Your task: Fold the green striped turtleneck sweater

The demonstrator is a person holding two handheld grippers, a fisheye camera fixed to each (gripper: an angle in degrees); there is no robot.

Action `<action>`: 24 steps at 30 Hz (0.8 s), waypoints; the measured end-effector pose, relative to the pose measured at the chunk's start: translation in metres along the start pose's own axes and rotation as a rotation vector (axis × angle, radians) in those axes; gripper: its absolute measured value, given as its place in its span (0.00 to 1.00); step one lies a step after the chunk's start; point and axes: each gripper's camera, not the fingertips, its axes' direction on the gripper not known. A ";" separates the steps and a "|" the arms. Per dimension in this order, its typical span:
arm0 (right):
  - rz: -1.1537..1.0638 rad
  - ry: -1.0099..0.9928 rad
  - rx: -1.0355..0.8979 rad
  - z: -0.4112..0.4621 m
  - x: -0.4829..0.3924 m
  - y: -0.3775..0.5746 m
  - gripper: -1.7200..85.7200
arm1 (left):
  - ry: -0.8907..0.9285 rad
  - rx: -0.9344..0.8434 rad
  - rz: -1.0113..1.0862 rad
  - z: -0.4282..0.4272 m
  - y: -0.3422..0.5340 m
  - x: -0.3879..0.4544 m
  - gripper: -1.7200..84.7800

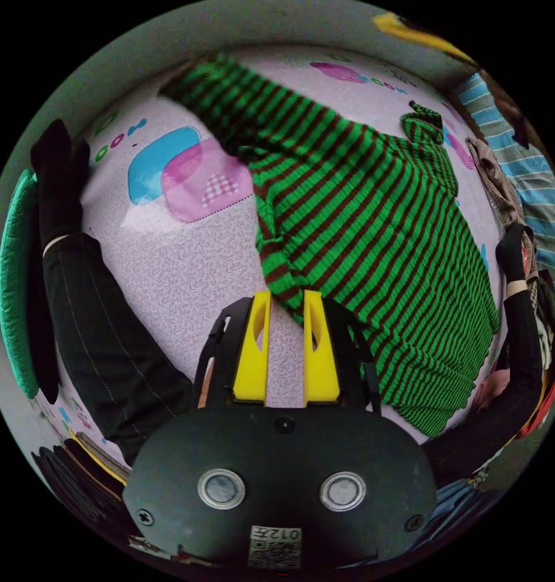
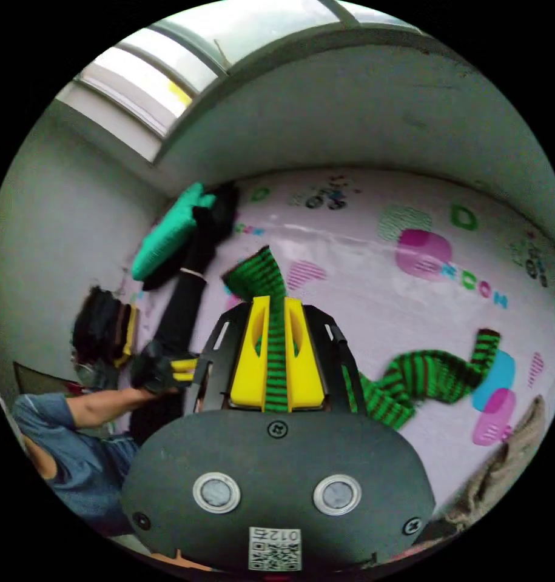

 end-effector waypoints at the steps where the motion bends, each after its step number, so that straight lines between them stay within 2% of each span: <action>1: -0.003 0.091 -0.068 0.004 0.012 0.014 0.07 | -0.003 -0.002 0.002 0.000 0.001 0.001 0.12; 6: -0.035 0.271 -0.244 0.022 0.041 0.071 0.09 | -0.047 -0.005 0.013 -0.004 0.018 0.013 0.12; 17: -0.220 0.364 -0.398 0.053 0.019 0.147 0.09 | -0.075 0.032 -0.001 -0.015 0.068 0.029 0.09; 21: -0.228 0.453 -0.425 0.049 0.002 0.183 0.02 | -0.044 0.045 0.001 -0.020 0.087 0.028 0.07; 24: -0.151 0.518 -0.413 0.031 -0.003 0.215 0.01 | 0.070 0.049 -0.034 -0.028 0.106 0.014 0.04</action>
